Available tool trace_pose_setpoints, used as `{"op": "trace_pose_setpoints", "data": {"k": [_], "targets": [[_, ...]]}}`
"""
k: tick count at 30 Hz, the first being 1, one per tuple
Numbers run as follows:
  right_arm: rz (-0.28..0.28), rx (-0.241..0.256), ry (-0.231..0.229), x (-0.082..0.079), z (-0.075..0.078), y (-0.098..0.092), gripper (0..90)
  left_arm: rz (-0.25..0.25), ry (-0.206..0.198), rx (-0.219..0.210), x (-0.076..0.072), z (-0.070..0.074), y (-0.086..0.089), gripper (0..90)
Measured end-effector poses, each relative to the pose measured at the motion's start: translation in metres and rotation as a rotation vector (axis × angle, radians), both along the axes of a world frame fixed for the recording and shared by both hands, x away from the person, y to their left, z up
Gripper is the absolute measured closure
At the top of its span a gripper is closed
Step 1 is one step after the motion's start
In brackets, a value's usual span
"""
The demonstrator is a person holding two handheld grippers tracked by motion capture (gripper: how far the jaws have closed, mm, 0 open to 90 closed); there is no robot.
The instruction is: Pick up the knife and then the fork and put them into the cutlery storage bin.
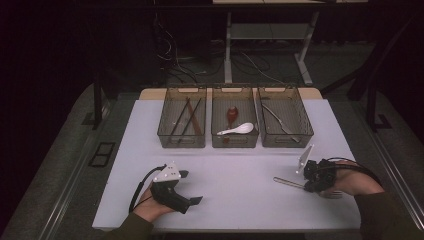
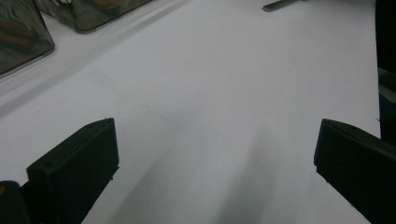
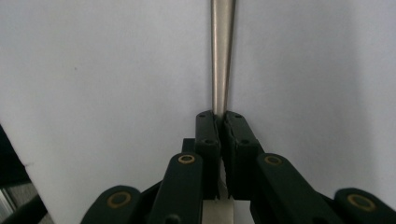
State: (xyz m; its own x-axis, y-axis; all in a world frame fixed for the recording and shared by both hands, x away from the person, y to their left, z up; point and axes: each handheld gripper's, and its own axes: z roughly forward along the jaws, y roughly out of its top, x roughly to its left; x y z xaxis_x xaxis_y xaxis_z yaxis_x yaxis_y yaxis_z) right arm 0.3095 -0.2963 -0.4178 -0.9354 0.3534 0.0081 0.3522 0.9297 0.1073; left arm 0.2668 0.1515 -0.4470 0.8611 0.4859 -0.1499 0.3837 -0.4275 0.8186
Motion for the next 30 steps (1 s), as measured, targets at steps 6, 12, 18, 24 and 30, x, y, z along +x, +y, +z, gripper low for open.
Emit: {"op": "trace_pose_setpoints", "data": {"k": [6, 12, 18, 24, 30], "targets": [[-0.045, 0.077, -0.031, 0.002, 0.002, -0.005, 84.5, 0.0, 0.0, 0.0, 0.0, 0.0, 0.0, 0.0], [-0.091, 0.186, -0.074, 0.006, 0.007, -0.016, 84.5, 0.0, 0.0, 0.0, 0.0, 0.0, 0.001, 0.0], [-0.144, 0.259, -0.108, 0.006, 0.01, -0.026, 84.5, -0.002, -0.001, 0.0, 0.0, 0.0, 0.0, 0.0], [-0.187, 0.31, -0.138, 0.008, 0.015, -0.03, 84.6, -0.001, 0.0, 0.0, 0.0, 0.0, 0.0, 0.0], [-0.249, 0.397, -0.183, 0.011, 0.02, -0.035, 84.5, -0.002, -0.001, 0.0, 0.0, 0.0, 0.0, 0.0]]}}
